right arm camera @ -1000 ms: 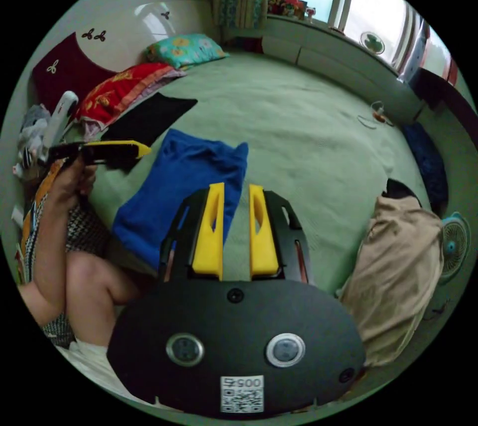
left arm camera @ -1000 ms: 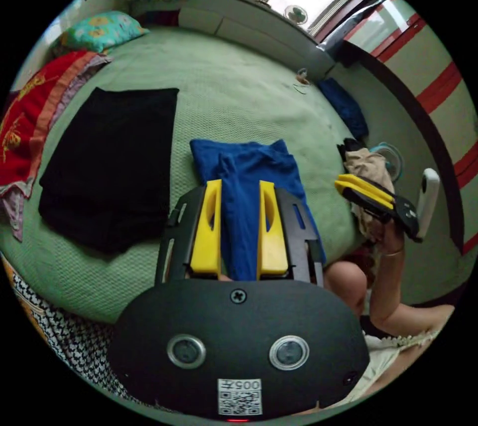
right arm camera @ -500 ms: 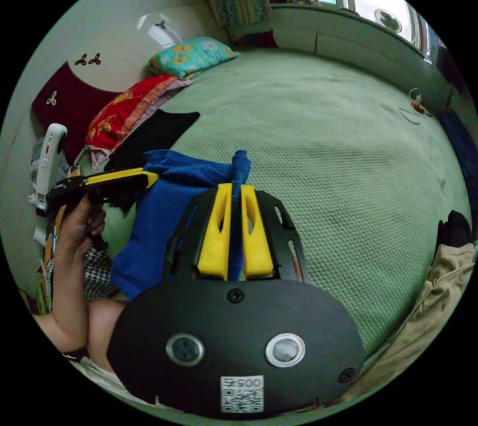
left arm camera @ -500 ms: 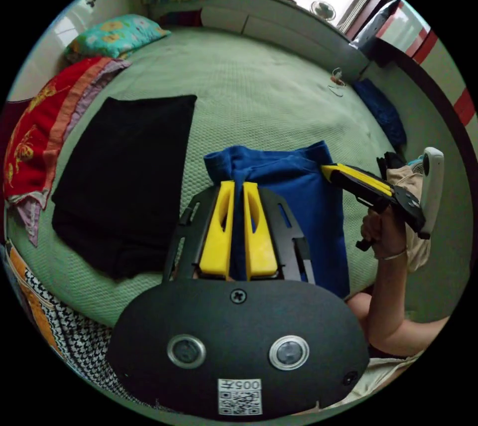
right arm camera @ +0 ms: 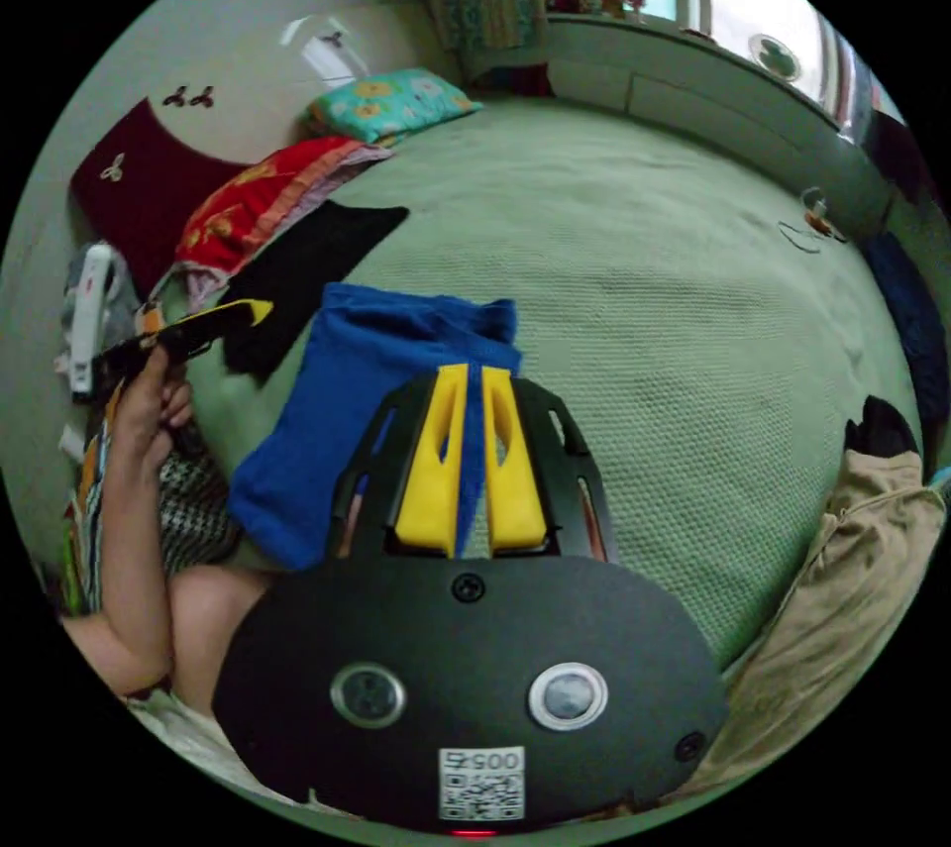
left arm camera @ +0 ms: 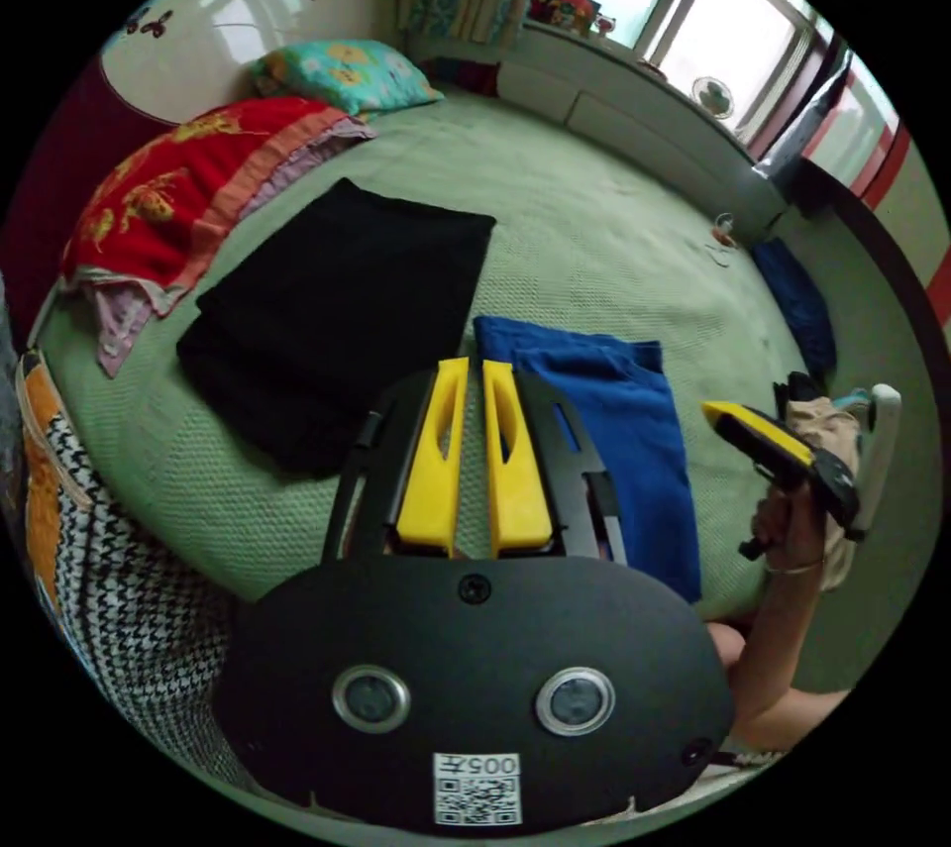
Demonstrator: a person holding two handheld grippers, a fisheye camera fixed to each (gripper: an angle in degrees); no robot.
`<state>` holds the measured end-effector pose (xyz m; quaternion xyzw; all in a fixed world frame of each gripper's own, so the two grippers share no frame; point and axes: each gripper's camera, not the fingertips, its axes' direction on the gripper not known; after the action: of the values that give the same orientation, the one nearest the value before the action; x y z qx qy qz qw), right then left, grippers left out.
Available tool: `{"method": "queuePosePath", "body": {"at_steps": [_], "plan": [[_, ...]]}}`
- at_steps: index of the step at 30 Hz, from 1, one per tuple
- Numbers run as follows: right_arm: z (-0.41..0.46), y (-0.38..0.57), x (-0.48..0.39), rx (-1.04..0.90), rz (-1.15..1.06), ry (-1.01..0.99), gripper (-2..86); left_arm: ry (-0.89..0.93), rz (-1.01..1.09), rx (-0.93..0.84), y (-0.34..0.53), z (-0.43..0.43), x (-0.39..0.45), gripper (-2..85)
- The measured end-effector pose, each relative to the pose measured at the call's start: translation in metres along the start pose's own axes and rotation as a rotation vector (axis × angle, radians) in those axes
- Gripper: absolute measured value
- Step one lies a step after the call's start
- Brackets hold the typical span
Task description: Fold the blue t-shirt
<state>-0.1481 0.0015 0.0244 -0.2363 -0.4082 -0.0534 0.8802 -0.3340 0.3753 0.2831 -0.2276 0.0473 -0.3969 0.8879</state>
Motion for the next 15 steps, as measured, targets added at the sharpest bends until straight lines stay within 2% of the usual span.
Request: {"method": "queuePosePath", "body": {"at_steps": [3,6,9,15], "plan": [[0.004,-0.003,-0.027,-0.064,-0.158,-0.234,-0.5,0.103,0.085,-0.089,-0.001,0.018,0.014,2.7],[0.012,0.000,-0.066,-0.150,-0.394,-0.471,-0.9,0.014,0.184,-0.179,-0.010,0.039,0.033,0.1],[0.027,0.012,-0.105,-0.237,-0.601,-0.432,-1.1,-0.034,0.253,-0.249,-0.019,0.059,0.044,-0.4],[0.070,0.042,-0.155,-0.375,-0.879,-0.232,-1.2,0.062,0.247,-0.276,-0.033,0.074,0.037,-0.7]]}}
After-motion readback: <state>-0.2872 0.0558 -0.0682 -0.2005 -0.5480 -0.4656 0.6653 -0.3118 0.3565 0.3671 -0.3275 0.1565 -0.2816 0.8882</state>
